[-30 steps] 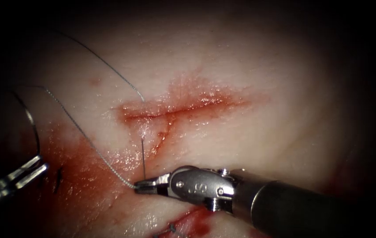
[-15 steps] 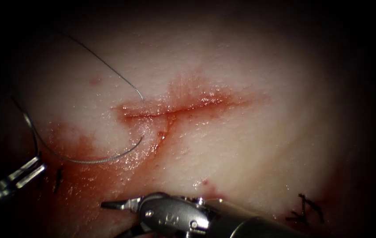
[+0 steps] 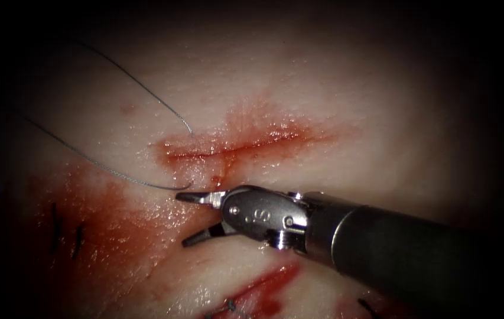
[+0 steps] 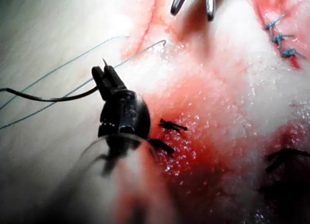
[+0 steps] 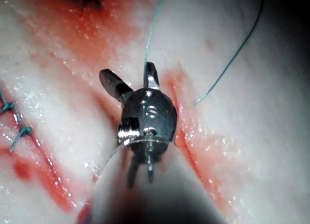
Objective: Wound Closure
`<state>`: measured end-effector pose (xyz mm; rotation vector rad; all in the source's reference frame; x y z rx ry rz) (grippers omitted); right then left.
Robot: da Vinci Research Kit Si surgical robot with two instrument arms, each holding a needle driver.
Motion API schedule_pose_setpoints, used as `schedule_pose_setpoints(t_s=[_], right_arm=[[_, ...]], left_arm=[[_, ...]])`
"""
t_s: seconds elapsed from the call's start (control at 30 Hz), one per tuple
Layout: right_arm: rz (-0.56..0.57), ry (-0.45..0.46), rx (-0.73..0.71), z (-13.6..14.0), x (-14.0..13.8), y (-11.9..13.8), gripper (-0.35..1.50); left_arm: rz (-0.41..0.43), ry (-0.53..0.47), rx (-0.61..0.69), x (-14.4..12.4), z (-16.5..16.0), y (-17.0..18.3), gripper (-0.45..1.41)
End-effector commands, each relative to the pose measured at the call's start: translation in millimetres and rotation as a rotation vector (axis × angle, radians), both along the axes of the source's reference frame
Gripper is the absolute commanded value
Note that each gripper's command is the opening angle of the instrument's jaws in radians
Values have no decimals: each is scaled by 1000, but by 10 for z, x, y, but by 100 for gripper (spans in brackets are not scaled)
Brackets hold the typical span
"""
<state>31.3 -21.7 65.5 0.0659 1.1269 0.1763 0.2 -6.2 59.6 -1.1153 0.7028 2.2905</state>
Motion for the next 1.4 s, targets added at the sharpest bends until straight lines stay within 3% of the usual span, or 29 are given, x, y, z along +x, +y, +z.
schedule_pose_setpoints(t_s=[0.03, 0.27, 0.5, 0.53, 0.57, 0.6, 0.63, 0.87, 1.03, 1.4], right_arm=[[-6, -19, -19, 21, 10, 11, 133], [-19, -56, -44, 75, 13, 21, 128], [-30, -31, 5, 95, 22, 15, 79], [-31, -30, 4, 96, 25, 13, 66], [-31, -30, 3, 96, 26, 12, 27], [-39, -27, 4, 96, 27, 9, -25], [-43, -33, 12, 96, 27, 9, -35], [-47, -59, -36, 88, 14, 9, -35], [-60, -61, -28, 74, 0, -6, -35], [-111, -37, 8, -4, 9, -86, -35]], left_arm=[[1, -4, -4, -8, 7, 5, -45], [5, -13, -12, -19, 13, 5, -45], [16, -5, -17, -23, 18, 2, -45], [22, -4, -17, -25, 20, 1, -45], [24, -6, -13, -26, 22, 1, -45], [26, -5, -14, -27, 24, 1, -45], [27, -11, -12, -30, 27, 0, -45], [56, -17, 1, -49, 42, -5, -45], [81, -25, 2, -61, 50, -9, -45], [101, -31, 10, -74, 55, -14, -45]])
